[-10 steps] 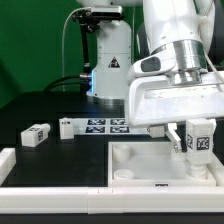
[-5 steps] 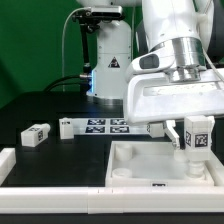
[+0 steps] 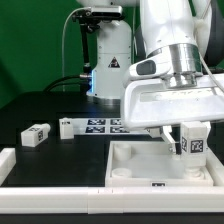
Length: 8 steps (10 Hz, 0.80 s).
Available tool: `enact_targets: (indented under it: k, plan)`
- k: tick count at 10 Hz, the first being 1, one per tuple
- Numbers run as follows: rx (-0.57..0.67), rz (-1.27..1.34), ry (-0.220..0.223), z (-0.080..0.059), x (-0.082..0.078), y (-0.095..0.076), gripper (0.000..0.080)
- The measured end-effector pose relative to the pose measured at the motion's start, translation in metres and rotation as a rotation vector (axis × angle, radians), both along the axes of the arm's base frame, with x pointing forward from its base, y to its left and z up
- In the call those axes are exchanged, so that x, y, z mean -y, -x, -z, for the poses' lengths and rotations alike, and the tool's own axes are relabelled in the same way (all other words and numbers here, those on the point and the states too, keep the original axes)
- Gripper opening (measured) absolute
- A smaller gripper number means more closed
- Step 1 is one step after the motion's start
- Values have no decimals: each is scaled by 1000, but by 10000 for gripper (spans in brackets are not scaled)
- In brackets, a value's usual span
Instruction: Assemble one leg
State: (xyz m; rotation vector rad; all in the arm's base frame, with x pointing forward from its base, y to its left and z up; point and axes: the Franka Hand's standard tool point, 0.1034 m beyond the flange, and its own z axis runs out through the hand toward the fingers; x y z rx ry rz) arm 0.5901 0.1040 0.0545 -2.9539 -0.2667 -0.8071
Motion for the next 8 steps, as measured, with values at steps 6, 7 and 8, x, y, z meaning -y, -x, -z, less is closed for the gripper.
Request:
enact_targets:
  k: [6,7,8]
  plan:
    - [-9,-3,-1,10,-3,2,291]
    - [-9,-3,-1,10,-3,2,291]
    - [-9,-3,-1,11,-3,3,387]
